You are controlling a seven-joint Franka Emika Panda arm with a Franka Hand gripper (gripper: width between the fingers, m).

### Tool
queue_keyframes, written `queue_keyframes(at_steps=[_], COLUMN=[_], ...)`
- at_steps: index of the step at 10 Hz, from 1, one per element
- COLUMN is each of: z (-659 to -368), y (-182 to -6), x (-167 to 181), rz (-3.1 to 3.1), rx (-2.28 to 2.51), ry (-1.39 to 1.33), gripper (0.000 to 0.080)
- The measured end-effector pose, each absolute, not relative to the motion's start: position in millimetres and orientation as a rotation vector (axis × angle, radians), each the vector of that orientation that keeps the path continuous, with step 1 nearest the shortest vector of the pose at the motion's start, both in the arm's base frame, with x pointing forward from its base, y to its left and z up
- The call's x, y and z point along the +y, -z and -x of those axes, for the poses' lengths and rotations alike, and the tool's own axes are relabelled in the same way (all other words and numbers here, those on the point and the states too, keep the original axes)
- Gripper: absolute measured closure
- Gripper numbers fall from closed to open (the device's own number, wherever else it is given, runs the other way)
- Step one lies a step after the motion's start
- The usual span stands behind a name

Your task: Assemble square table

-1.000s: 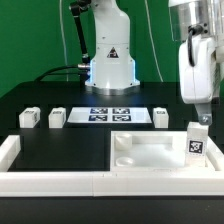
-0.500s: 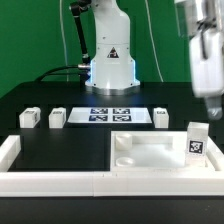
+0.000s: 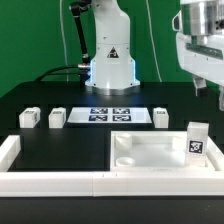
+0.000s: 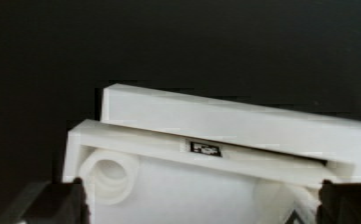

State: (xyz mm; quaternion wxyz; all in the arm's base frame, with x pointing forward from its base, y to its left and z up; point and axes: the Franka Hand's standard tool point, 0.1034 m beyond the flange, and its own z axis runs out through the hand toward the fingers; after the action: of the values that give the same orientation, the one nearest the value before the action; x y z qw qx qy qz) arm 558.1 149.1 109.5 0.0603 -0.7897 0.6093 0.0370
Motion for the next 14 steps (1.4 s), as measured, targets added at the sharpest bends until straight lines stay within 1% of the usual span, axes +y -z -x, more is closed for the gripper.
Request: queue_keyframes(at_steps=[2,4,5,6,7,8,9,14], z=[-558,-556,-542,-523,-505,-494,-488,-489], y=[-108.9,-106.4,-98.8,-91.9,-85.1,-79.0,-74.7,-74.1], x=[148,148,145,137,132,129,127,123], rz=[2.483,2.621,2.701,2.779,2.836,2.888,2.930,3.052], rx=[1.713,1.479,1.322,1.129,1.018,0.925,0.835,0.291], ry=[-0.102,-0.070,-0.027,0.019,0.014,0.032,0.074,0.091], gripper=[0.0151,0.0151,0.0151,0.0151,0.0151,0.0151,0.0151,0.0151])
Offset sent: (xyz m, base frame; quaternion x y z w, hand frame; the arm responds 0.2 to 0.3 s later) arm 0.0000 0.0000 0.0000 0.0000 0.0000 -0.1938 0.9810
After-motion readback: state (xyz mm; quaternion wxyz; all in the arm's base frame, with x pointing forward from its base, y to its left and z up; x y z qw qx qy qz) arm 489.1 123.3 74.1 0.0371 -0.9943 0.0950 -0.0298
